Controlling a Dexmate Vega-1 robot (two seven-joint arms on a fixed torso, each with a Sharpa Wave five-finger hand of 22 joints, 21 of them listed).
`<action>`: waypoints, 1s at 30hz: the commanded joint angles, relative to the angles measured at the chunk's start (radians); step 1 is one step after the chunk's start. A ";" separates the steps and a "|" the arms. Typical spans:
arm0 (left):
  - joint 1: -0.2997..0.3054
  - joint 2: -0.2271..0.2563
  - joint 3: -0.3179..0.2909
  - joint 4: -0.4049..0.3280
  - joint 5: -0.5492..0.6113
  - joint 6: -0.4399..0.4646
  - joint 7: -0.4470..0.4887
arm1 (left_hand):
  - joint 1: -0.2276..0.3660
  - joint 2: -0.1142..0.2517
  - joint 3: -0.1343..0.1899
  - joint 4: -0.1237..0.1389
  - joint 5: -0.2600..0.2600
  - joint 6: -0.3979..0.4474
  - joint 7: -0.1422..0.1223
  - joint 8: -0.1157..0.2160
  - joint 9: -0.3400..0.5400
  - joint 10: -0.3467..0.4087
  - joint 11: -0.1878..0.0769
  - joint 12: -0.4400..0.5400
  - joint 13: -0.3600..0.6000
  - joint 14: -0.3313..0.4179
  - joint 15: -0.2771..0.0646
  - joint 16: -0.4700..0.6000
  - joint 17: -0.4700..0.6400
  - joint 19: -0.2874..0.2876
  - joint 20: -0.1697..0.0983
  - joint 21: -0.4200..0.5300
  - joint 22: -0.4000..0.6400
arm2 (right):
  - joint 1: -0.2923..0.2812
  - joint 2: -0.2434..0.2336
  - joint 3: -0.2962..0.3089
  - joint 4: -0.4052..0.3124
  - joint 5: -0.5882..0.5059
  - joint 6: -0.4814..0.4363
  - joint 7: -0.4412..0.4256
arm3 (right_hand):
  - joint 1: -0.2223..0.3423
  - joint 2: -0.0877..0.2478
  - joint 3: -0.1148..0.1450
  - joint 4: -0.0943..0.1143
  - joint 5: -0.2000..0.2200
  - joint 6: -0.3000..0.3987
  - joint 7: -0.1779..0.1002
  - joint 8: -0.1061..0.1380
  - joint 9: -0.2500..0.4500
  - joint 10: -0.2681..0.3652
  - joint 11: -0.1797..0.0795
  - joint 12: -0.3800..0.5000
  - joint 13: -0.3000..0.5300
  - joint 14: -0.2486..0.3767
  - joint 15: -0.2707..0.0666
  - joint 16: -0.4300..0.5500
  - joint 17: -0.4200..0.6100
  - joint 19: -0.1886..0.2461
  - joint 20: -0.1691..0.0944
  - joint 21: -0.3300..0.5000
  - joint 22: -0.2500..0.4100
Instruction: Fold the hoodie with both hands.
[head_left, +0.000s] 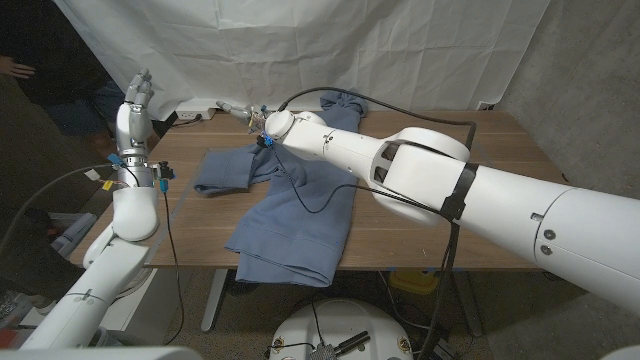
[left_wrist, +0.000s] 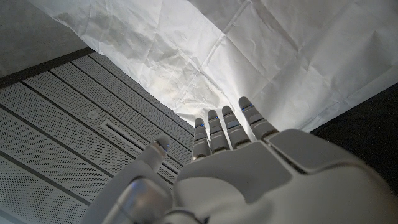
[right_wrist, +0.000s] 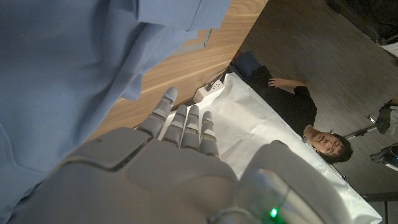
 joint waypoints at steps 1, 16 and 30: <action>0.002 0.005 0.007 -0.008 -0.009 0.003 -0.011 | -0.001 0.059 0.008 -0.001 0.003 -0.003 -0.001 0.003 -0.001 -0.006 -0.001 0.006 0.002 -0.005 0.004 0.004 0.001 0.002 0.004 -0.002 0.004 | -0.046 -0.072 0.103 0.003 -0.004 0.288 0.132 | -0.010 -0.004 -0.004 0.000 0.008 0.010 0.003 0.007 0.000 0.009 0.007 0.009 -0.001 -0.004 0.003 0.001 -0.002 0.001 0.004 -0.003 -0.001; 0.016 0.010 0.008 -0.026 -0.015 0.015 -0.025 | -0.002 0.058 0.009 -0.001 0.002 -0.006 0.003 0.003 -0.001 -0.011 0.007 0.005 0.002 -0.006 0.007 0.004 0.001 0.002 0.005 -0.003 0.004 | -0.086 -0.128 0.180 0.073 -0.056 0.635 0.122 | -0.008 -0.005 -0.004 -0.023 0.011 0.100 0.025 0.036 0.003 0.073 0.036 0.031 0.001 0.036 0.020 0.019 -0.042 0.028 0.004 -0.012 -0.001; 0.016 0.018 0.018 -0.031 -0.038 0.020 -0.053 | -0.003 0.057 0.009 -0.001 0.002 -0.006 0.003 0.004 -0.001 -0.014 0.006 0.006 0.002 -0.009 0.010 0.004 0.001 0.000 0.007 -0.005 0.004 | -0.209 -0.291 0.254 -0.182 -0.109 0.671 0.071 | 0.010 0.001 0.007 -0.041 0.008 0.132 0.031 0.043 0.005 0.094 0.046 0.036 0.003 0.059 0.023 0.025 -0.060 0.052 0.007 -0.012 -0.001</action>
